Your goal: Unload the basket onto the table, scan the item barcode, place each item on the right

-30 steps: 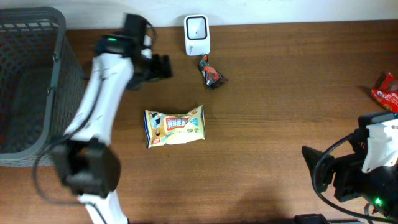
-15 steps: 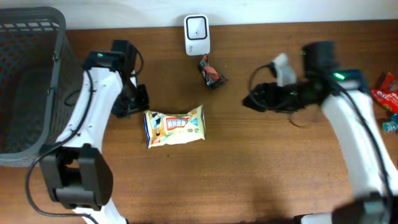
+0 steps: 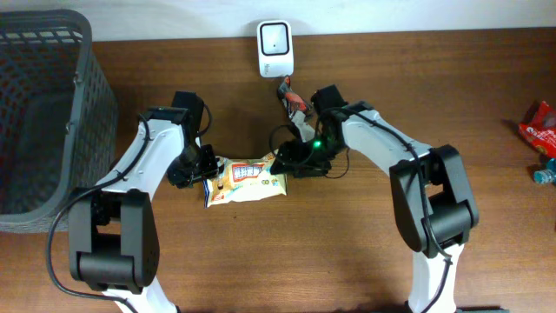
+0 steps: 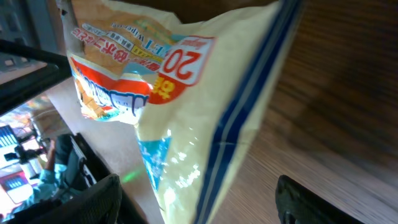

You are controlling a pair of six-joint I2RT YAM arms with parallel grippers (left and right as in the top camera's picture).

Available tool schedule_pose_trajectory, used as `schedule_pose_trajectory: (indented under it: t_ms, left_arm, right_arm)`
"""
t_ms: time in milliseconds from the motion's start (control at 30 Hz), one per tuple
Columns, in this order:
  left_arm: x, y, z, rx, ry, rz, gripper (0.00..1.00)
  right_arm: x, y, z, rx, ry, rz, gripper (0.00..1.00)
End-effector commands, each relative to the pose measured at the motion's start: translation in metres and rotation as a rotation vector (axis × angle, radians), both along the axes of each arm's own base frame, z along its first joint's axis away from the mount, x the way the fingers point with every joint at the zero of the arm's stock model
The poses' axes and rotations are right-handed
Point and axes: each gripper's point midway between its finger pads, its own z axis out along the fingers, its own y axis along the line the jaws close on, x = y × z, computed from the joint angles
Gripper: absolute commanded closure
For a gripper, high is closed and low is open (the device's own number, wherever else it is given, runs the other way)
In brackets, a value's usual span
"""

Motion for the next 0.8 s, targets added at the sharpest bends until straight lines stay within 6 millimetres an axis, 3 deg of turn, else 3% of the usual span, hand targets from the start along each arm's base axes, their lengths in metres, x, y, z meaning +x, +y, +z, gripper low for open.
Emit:
schedule_pose_trajectory:
  t_ms: [0,133,200,267,367,433,500,567,633,700,767]
  left_arm:
    - [-0.004,0.001,-0.003,0.0,0.013,0.016,0.59]
    - [-0.007,0.003,-0.007,0.012,0.021,0.023,0.64]
    - [-0.008,0.003,-0.009,0.012,0.022,0.023,0.64]
    - [-0.009,0.003,-0.009,0.013,0.023,0.023,0.62]
    - [-0.014,0.004,-0.008,0.015,0.044,0.022,0.63]
    - [-0.012,0.004,0.001,0.015,0.048,0.019,0.62]
    - [-0.002,0.003,0.022,0.011,0.03,-0.007,0.61]
    - [0.01,0.001,0.043,0.007,-0.002,-0.007,0.6]
    - [0.02,0.0,0.057,0.002,-0.038,-0.007,0.57]
    - [0.022,0.0,0.058,0.002,-0.046,-0.007,0.53]
    - [0.022,0.0,0.058,0.002,-0.045,-0.007,0.53]
  right_arm:
    - [-0.003,0.012,-0.013,-0.053,0.005,-0.011,0.22]
    - [0.003,0.011,-0.028,-0.137,-0.009,-0.061,0.24]
    - [0.003,0.01,-0.035,-0.174,-0.015,-0.062,0.48]
    - [0.006,0.002,-0.045,-0.264,-0.042,-0.082,0.96]
    - [0.015,-0.014,-0.031,-0.342,-0.1,-0.112,0.96]
    - [0.03,-0.054,0.013,-0.523,-0.203,-0.177,0.96]
    - [0.039,-0.097,0.075,-0.708,-0.337,-0.249,0.96]
    - [0.037,-0.14,0.146,-0.881,-0.47,-0.324,0.96]
    - [0.027,-0.17,0.191,-0.999,-0.533,-0.4,0.96]
    - [0.014,-0.2,0.206,-1.145,-0.525,-0.485,0.96]
    - [0.006,-0.219,0.198,-1.286,-0.494,-0.495,0.96]
